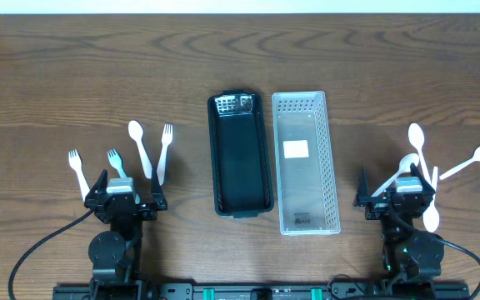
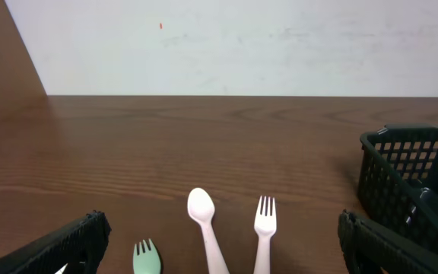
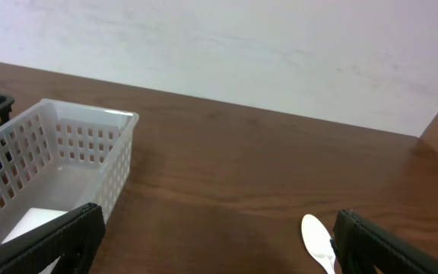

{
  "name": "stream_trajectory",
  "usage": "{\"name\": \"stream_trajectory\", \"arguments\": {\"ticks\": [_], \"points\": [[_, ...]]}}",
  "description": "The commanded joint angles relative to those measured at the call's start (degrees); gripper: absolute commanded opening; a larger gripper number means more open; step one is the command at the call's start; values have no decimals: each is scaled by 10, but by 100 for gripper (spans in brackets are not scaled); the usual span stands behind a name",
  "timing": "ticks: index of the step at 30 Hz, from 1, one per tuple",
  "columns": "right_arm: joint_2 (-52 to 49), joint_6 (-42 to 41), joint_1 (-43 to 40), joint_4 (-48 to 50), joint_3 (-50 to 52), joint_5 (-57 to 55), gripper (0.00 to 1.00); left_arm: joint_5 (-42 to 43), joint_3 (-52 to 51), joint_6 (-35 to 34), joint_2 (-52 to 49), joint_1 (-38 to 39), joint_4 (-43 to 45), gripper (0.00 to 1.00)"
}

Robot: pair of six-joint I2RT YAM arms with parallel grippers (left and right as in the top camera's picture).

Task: Pack container

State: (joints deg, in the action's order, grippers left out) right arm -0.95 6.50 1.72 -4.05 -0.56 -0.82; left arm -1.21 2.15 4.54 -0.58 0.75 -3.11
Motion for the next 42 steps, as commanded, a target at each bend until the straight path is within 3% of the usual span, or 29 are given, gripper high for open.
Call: {"name": "stream_trajectory", "arguments": {"ticks": [1,15,18,23,27,35,42], "points": [[5,4,1,4,2,5,99,6,-19,3,3,-4,-9,98],[5,1,1,18,2,13,99,6,-19,6,3,-4,-7,98],[5,-39,1,25,2,13,99,6,-19,4,3,-4,-10,98],[-7,-119,1,11,-3,13,99,6,-11,-97,-17,-4,-19,98],[-49,-113,-1,10,-48,13,99,6,49,-102,-74,-4,-63,98],[-311,-81,-2,-110,-287,23,99,6,321,-102,-329,-4,-253,98],[-605,-13,-1,-410,-630,26,99,6,533,-102,-558,-4,-488,98]]}}
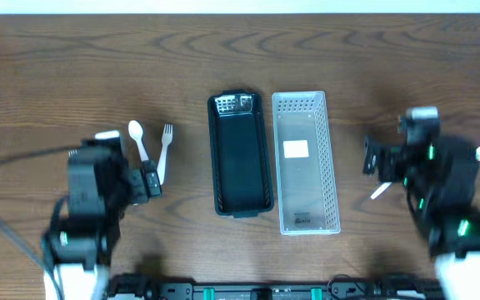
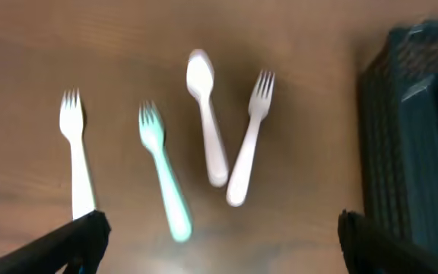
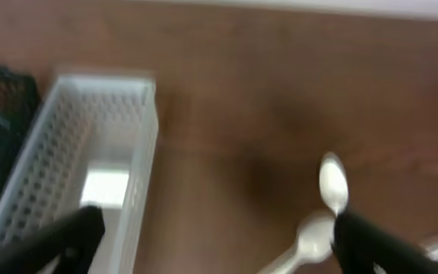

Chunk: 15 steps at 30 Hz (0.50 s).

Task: Pack container

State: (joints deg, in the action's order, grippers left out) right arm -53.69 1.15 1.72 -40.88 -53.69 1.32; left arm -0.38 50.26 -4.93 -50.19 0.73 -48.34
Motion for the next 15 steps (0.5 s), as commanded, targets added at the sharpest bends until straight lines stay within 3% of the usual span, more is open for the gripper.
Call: {"name": "stream_trajectory", "arguments": {"ticks": [1,4,5,6,7,8,9,12,15], "points": [[-108,33,-1,-60,-132,11,99,-3,65,-8,-83,-3,-50,98],[-182,46,0,-105,-221,118,99,5,78,-8,-134,-3,-70,98],[-200,76,2,-106,-240,167,81,12,78,-8,-147,-3,-73,98],[-216,94,7,-105,-256,189,55,15,78,-8,-156,-3,-74,98],[-231,92,14,-102,-270,177,15,15,78,-8,-165,-3,-76,98],[-243,84,22,-101,-282,153,1,15,78,-8,-172,-3,-78,98],[-255,76,32,-101,-292,127,1,15,78,-8,-178,-3,-80,100],[-292,77,75,-100,-316,66,1,15,78,-8,-187,-3,-81,90],[-329,82,125,-80,-322,35,1,15,78,-8,-186,-3,-80,66]]}}
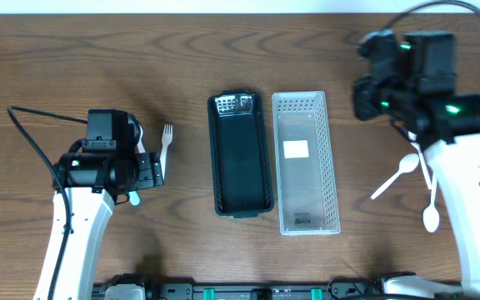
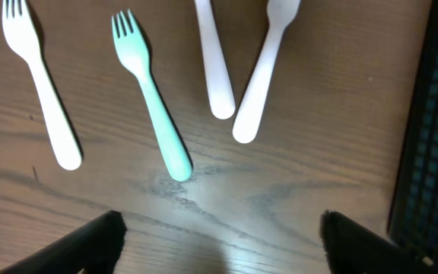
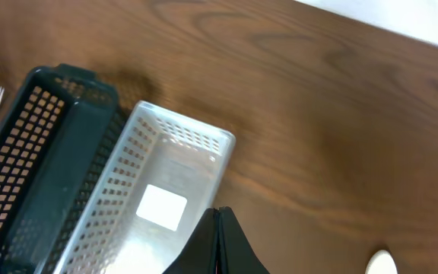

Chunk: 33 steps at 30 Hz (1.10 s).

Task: Pack container

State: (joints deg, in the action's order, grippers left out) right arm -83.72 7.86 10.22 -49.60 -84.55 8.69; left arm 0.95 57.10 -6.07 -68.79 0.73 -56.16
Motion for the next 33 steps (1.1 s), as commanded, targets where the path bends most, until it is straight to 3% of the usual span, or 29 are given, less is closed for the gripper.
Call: {"name": "stream_trajectory", "arguments": {"ticks": [1,8,18,33], "points": [[-42,14,51,16,-13,-42,1,2,10,3,0,-3,-2,57],[-160,14,78,42,-13,-34,1,2,10,3,0,-3,-4,7],[-279,14,79,46,-13,-26,1,2,10,-1,0,-3,-3,6],[-308,-1,80,153,-13,-27,1,2,10,-1,0,-3,-3,6]]}}
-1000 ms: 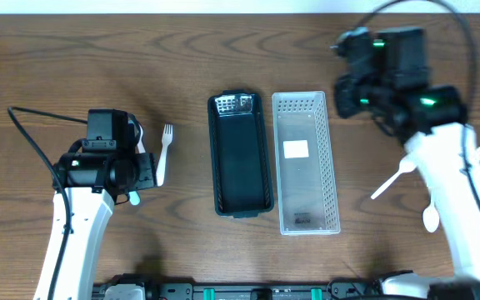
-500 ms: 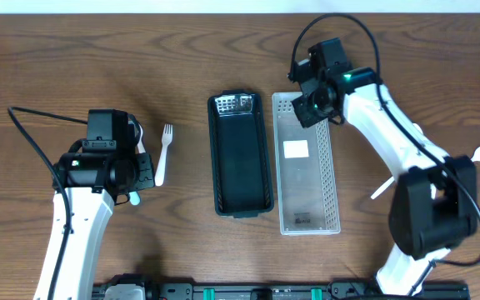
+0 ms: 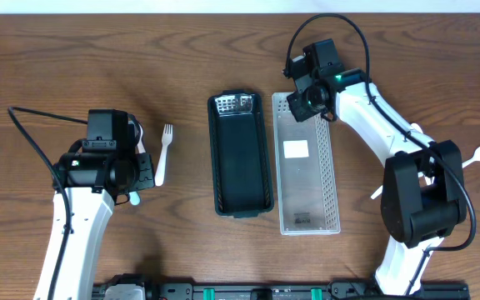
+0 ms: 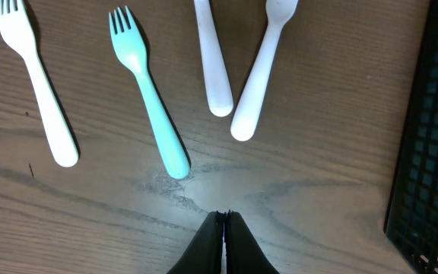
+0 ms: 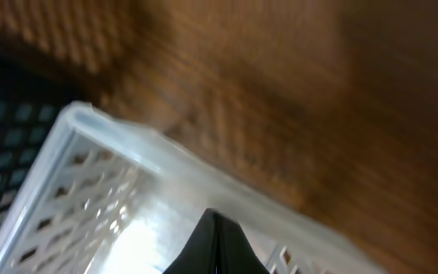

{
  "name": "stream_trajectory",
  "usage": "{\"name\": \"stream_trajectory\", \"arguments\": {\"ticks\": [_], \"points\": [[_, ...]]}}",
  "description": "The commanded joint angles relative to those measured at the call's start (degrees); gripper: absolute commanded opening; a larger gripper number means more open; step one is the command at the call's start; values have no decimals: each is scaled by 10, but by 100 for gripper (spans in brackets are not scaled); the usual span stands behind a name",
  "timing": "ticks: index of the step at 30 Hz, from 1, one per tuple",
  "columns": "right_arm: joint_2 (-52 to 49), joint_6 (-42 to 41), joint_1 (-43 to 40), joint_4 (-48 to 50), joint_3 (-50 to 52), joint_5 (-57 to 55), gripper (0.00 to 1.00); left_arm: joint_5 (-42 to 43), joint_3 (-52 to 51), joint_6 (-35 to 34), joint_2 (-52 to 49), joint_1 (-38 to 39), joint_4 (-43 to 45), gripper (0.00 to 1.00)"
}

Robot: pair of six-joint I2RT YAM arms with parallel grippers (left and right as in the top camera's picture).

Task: Pack container

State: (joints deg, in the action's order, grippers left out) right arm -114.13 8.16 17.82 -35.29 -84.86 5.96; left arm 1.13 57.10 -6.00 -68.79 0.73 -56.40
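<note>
A black basket [image 3: 240,158] and a white mesh basket [image 3: 307,167] lie side by side at mid table, both bare inside except a label in the white one. My left gripper [image 4: 224,218] is shut with nothing in it, just above the wood. Ahead of it lie a white fork [image 4: 38,87], a teal fork [image 4: 150,99], a white spoon [image 4: 211,65] and another white fork [image 4: 258,76]. My right gripper [image 5: 215,222] is shut and empty over the far end of the white basket [image 5: 97,144]; that view is blurred.
A white spoon lies at the right edge, and more white spoons are mostly hidden under the right arm [image 3: 407,142]. The black basket's wall [image 4: 432,137] stands to the right of my left gripper. The left arm [image 3: 82,217] reaches in from the front edge.
My left gripper has shut over the same spot by the forks. The right gripper, still shut, has moved left and lower, from beyond the white basket's far right corner to over its far end.
Both arms sat at the front edge with their grippers open. They then rose, the left over the forks and the right over the spoons. The right gripper then shut at the far right while the left hung open over the forks. Now both are shut.
</note>
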Motion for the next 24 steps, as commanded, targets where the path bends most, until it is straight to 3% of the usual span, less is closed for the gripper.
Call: {"name": "stream_trajectory", "arguments": {"ticks": [1,24], "points": [[-4,-4,5,16,-10,0,1,0,10,-2,0,-3,-1,6],[-42,-35,21,119,-10,-32,2,0,10,-3,0,-3,-1,6]]}}
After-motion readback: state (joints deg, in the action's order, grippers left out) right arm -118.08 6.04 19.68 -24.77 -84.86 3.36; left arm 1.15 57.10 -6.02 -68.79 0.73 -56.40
